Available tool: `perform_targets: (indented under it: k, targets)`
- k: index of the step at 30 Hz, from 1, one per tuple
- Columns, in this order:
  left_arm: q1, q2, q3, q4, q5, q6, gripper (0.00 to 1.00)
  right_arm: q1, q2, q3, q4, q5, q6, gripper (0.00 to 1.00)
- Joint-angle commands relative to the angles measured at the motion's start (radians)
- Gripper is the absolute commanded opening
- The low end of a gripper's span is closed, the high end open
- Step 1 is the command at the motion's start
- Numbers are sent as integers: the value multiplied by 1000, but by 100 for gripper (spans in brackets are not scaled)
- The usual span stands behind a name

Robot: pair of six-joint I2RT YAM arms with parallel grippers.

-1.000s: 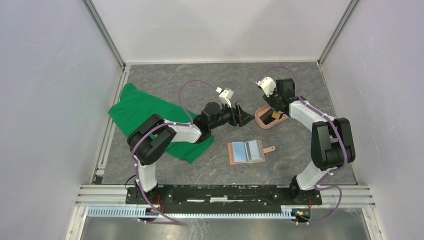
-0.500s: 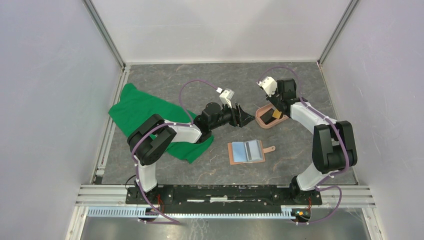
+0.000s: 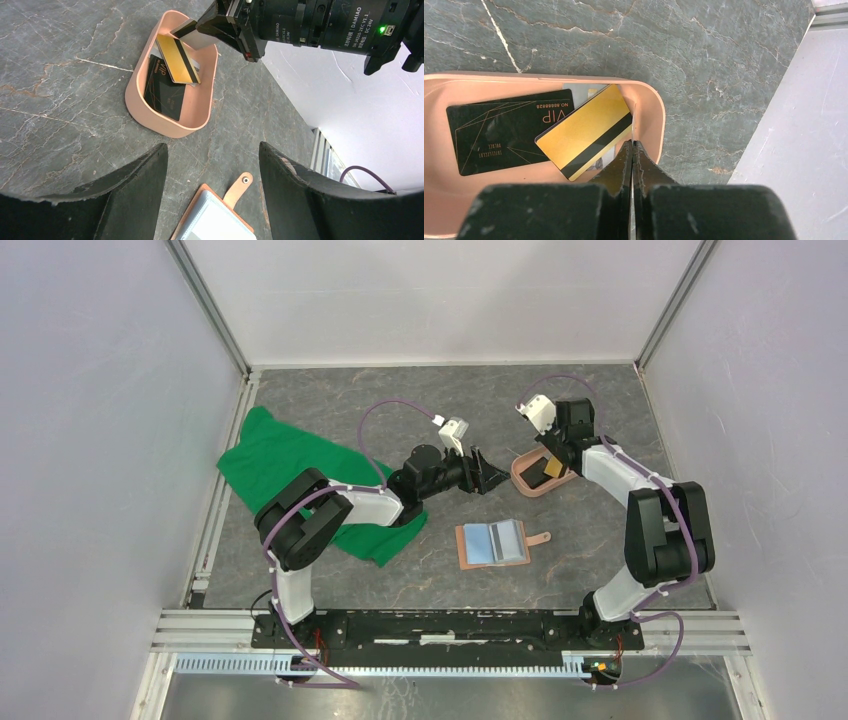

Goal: Put the credit cards into the card holder
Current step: Pick up the credit card from the storage box.

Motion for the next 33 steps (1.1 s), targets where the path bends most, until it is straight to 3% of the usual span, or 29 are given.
perform_targets:
  k: [1,11,17,19,25,29,33]
  targets:
    - [-5,-11,27,35,13,-24,74,-9,-48,-2,27,-3,-5,0]
    - [6,-139,6,-68,-43,142,77,-75,-176,-32,12,-191,16,0]
    - [41,-272,-82,-54,-62,214,91,-118,-268,-48,-19,-412,33,0]
    - [81,-320,-147,-5,-35,134,99,-136,-325,-65,-34,-553,17,0]
    - [205,-374,-318,239,124,-258,100,-143,-449,-119,-61,-961,-63,0]
    - [205,-395,-384,278,182,-445,99,-143,-457,-117,-160,-1264,-175,0]
    - [179,-403,-499,413,114,-659,95,-142,-416,-85,-353,-1467,-397,0]
